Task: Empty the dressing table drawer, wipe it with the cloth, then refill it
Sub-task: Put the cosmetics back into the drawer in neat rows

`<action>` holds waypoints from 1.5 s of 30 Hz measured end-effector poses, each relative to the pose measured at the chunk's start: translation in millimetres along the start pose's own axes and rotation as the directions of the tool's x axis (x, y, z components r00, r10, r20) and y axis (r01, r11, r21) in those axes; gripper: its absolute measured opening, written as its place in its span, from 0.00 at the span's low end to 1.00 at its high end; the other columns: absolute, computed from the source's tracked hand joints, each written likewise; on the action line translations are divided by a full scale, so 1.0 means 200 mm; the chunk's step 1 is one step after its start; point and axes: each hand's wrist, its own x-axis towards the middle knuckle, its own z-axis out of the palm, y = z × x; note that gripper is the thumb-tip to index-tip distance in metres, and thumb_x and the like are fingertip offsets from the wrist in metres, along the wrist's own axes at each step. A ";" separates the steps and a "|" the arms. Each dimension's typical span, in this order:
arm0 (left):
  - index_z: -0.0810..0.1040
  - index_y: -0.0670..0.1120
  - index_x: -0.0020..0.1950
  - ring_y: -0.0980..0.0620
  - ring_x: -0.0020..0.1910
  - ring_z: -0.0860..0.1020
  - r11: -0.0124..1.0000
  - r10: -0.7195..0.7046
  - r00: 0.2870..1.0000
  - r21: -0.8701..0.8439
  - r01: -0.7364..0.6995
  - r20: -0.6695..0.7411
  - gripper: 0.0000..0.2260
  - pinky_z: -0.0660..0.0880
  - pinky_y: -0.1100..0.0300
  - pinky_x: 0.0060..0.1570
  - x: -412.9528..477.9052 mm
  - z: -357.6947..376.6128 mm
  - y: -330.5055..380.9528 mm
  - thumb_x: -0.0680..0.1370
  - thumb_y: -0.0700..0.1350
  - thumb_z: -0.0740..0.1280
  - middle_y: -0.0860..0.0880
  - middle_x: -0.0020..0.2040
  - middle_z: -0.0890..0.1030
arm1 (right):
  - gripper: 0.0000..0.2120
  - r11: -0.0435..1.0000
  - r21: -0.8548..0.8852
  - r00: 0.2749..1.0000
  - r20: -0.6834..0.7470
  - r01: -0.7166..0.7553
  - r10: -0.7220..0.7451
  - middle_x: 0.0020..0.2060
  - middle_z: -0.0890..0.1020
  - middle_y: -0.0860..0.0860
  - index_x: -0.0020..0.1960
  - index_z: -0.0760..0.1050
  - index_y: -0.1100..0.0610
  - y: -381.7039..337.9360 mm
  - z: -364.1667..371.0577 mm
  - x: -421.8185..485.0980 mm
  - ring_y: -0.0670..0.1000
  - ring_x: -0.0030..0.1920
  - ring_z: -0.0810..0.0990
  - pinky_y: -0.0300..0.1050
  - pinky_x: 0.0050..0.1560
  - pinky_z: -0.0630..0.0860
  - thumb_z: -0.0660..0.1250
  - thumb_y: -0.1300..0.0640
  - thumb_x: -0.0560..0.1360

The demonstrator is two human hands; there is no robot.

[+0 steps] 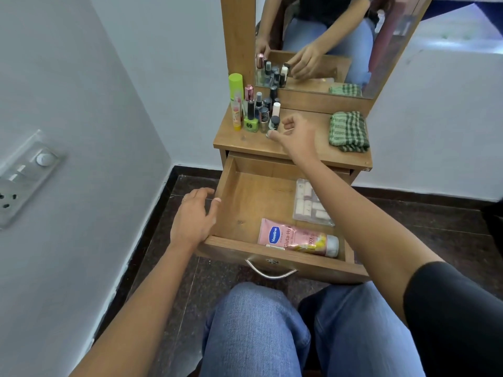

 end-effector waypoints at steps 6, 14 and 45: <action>0.75 0.47 0.64 0.49 0.60 0.74 1.000 0.004 1.000 0.006 -0.004 0.007 0.15 0.75 0.48 0.55 0.00 0.00 0.00 0.81 0.52 0.59 0.48 0.61 0.77 | 0.16 1.000 0.000 0.996 -0.081 -0.029 0.029 0.43 0.77 0.50 0.50 0.75 0.58 0.01 0.14 0.02 0.47 0.42 0.74 0.35 0.36 0.66 0.76 0.52 0.68; 0.76 0.49 0.63 0.50 0.59 0.74 1.000 -0.005 1.000 -0.002 0.005 0.012 0.15 0.75 0.49 0.55 0.01 0.01 -0.01 0.81 0.53 0.59 0.50 0.61 0.77 | 0.07 0.964 0.162 0.974 -0.110 0.213 -0.197 0.40 0.78 0.45 0.48 0.74 0.54 0.00 0.12 -0.19 0.40 0.40 0.76 0.31 0.38 0.73 0.70 0.57 0.73; 0.76 0.50 0.63 0.54 0.58 0.74 0.999 0.048 0.999 0.009 -0.048 -0.008 0.14 0.71 0.58 0.51 0.03 0.05 -0.06 0.80 0.54 0.60 0.51 0.59 0.78 | 0.06 0.954 0.111 0.961 0.009 -0.277 0.278 0.44 0.81 0.55 0.48 0.76 0.60 0.25 0.75 -0.28 0.53 0.47 0.81 0.45 0.48 0.77 0.71 0.64 0.72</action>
